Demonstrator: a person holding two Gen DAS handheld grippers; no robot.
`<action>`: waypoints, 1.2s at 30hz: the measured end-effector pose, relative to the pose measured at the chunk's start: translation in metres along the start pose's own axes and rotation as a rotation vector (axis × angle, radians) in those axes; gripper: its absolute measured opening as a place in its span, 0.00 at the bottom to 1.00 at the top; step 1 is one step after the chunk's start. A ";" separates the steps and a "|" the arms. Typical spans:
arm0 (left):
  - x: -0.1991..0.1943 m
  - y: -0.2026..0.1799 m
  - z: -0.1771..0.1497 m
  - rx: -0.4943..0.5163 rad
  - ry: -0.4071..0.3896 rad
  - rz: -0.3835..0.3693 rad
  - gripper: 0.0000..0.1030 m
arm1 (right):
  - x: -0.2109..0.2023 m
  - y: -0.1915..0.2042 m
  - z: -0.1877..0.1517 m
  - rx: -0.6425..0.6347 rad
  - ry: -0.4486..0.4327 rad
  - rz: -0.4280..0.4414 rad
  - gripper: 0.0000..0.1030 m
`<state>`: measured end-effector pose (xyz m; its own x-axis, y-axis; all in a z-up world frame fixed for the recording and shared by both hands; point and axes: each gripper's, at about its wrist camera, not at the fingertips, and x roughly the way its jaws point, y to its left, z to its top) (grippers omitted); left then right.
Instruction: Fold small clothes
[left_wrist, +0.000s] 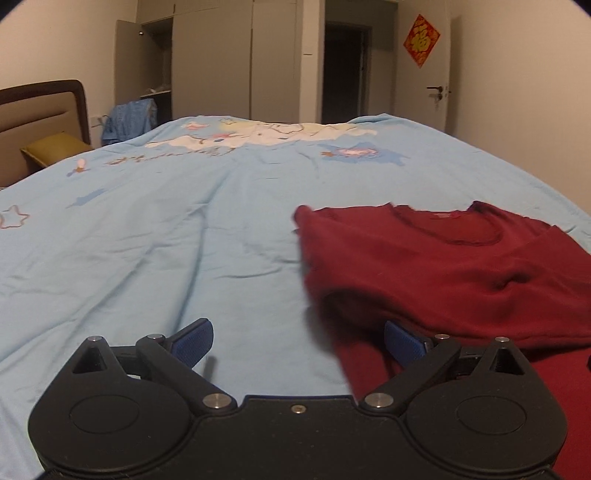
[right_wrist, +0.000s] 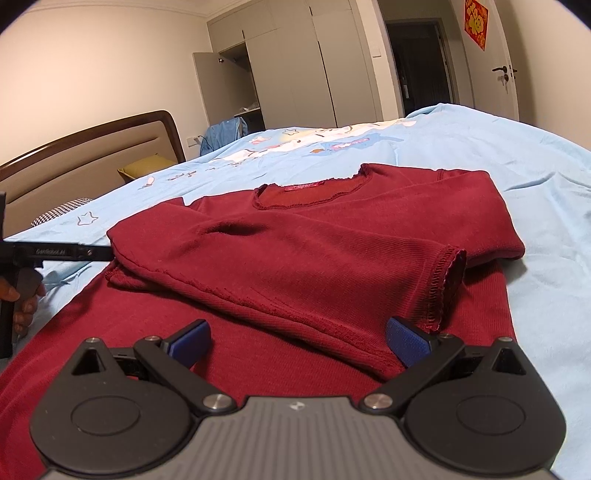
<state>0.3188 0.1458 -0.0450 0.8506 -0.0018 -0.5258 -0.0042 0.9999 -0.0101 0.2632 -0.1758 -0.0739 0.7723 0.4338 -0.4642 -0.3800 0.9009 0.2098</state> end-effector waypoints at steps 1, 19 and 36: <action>0.004 -0.003 0.001 0.016 0.006 0.012 0.96 | 0.000 0.000 0.000 0.000 0.000 0.000 1.00; 0.023 -0.011 -0.007 0.129 0.020 0.107 0.97 | 0.001 0.001 0.000 -0.006 -0.002 -0.004 1.00; 0.000 -0.046 0.005 0.288 -0.257 0.134 0.13 | 0.001 0.001 0.000 -0.008 -0.003 -0.004 1.00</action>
<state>0.3216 0.0995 -0.0408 0.9564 0.0949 -0.2763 -0.0073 0.9533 0.3021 0.2633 -0.1747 -0.0744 0.7754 0.4298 -0.4626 -0.3806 0.9027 0.2007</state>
